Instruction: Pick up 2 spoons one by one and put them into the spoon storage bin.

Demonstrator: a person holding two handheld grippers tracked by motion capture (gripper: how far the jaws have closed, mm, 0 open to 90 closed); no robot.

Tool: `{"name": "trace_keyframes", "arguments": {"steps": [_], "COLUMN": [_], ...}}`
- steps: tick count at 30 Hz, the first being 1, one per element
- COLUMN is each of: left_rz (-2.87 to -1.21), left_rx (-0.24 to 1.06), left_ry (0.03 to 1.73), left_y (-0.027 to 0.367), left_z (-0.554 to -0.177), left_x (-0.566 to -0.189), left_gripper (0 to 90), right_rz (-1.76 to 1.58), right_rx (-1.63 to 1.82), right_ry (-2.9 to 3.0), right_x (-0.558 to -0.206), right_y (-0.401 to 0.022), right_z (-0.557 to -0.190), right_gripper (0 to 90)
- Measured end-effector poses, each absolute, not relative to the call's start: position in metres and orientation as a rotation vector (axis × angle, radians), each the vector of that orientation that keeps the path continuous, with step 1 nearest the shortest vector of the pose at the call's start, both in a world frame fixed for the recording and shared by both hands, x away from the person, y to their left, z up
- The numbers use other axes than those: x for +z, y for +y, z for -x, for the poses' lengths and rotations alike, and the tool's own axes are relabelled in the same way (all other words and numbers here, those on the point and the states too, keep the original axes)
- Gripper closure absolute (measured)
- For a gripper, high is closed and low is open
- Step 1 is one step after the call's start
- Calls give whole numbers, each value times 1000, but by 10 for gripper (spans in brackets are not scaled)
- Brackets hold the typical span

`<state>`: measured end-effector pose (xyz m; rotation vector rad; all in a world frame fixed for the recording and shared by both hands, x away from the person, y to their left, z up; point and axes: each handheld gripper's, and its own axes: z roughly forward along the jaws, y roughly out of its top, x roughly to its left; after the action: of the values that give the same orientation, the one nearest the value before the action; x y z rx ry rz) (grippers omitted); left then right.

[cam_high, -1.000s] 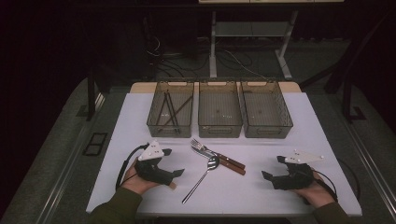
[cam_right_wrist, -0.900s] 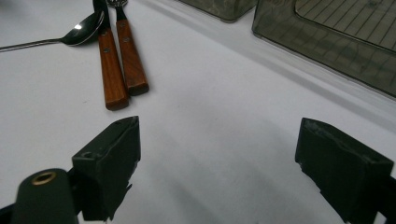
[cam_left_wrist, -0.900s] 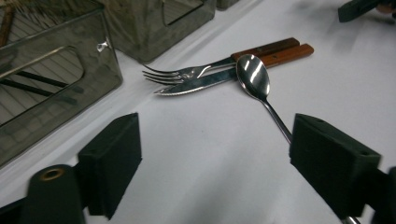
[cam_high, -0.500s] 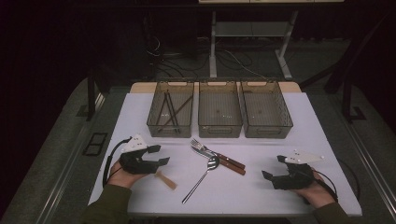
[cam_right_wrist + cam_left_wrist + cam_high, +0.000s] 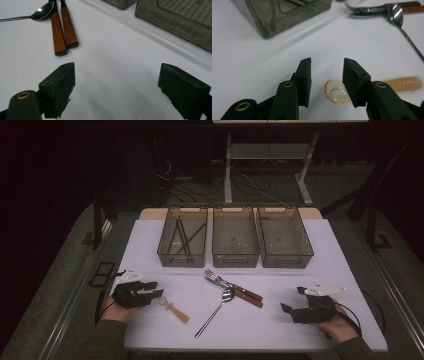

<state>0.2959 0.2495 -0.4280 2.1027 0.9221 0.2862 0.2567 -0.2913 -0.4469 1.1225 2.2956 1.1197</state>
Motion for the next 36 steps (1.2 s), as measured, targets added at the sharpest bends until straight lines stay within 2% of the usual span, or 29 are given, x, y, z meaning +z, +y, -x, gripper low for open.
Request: {"name": "trace_keyframes", "arguments": {"steps": [21, 36], "left_rz": [-2163, -2110], "left_rx": [153, 149], "left_ry": [937, 918], "left_y": [249, 251], "left_z": [-302, -302], "left_x": [-442, -433], "left_gripper": [772, 855], "right_rz": [-1104, -1096], "right_rx": [1091, 1093], "right_ry": [2313, 2320], "right_x": [-449, -449], "right_y": [-288, -288], "right_z": [-256, -256], "right_gripper": [144, 144]}}
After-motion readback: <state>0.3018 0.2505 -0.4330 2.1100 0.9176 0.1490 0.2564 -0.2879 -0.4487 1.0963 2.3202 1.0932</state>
